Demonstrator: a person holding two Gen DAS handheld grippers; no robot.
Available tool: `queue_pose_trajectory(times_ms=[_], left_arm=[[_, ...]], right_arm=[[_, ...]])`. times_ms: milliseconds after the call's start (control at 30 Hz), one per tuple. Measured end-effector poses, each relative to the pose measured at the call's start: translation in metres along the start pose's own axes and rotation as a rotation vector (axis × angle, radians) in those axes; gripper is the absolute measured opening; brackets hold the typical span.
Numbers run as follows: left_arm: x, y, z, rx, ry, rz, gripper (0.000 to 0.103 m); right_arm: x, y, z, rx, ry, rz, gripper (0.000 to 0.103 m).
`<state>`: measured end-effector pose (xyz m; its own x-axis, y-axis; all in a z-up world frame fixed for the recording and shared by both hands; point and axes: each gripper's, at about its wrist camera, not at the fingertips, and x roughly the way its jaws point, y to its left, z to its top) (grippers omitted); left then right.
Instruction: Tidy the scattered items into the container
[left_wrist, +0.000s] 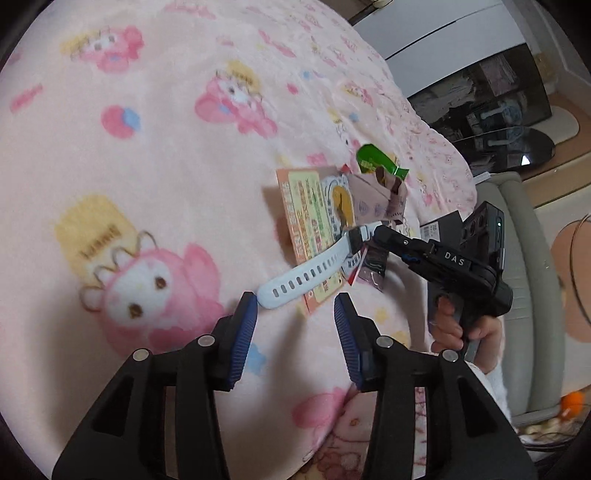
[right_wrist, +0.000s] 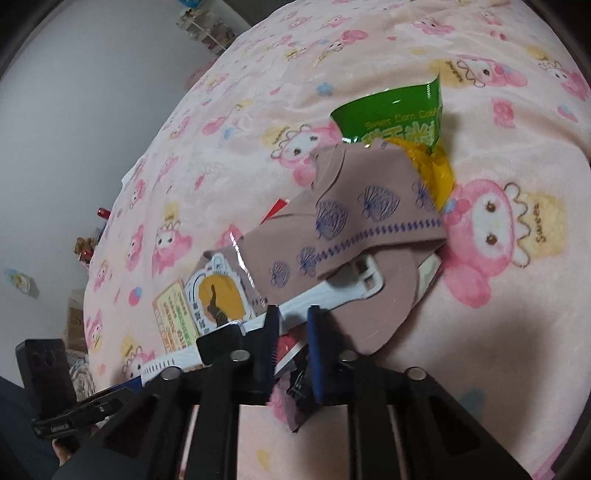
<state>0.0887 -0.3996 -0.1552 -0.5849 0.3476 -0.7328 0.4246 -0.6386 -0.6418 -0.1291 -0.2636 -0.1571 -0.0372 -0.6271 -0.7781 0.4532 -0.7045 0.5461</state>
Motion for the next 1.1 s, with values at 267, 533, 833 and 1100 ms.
queue_pose_trajectory(times_ms=[267,533,833,1100], left_arm=[[-0.002,0.006,0.001,-0.097,-0.079,0.087,0.043],[0.028,-0.002,0.0,-0.103,0.059,-0.079,0.043],[0.016,0.019,0.012,-0.268,-0.15,-0.099,0.04],[0.014,0.03,0.015,-0.302,-0.259,-0.084,0.04]], right_arm=[[-0.015,0.005,-0.015,-0.02,0.002,0.008,0.007],[-0.015,-0.022,0.001,0.085,-0.025,0.044,0.01],[-0.003,-0.019,0.005,0.078,0.003,0.102,0.012],[-0.007,-0.01,0.002,0.045,-0.012,0.033,0.016]])
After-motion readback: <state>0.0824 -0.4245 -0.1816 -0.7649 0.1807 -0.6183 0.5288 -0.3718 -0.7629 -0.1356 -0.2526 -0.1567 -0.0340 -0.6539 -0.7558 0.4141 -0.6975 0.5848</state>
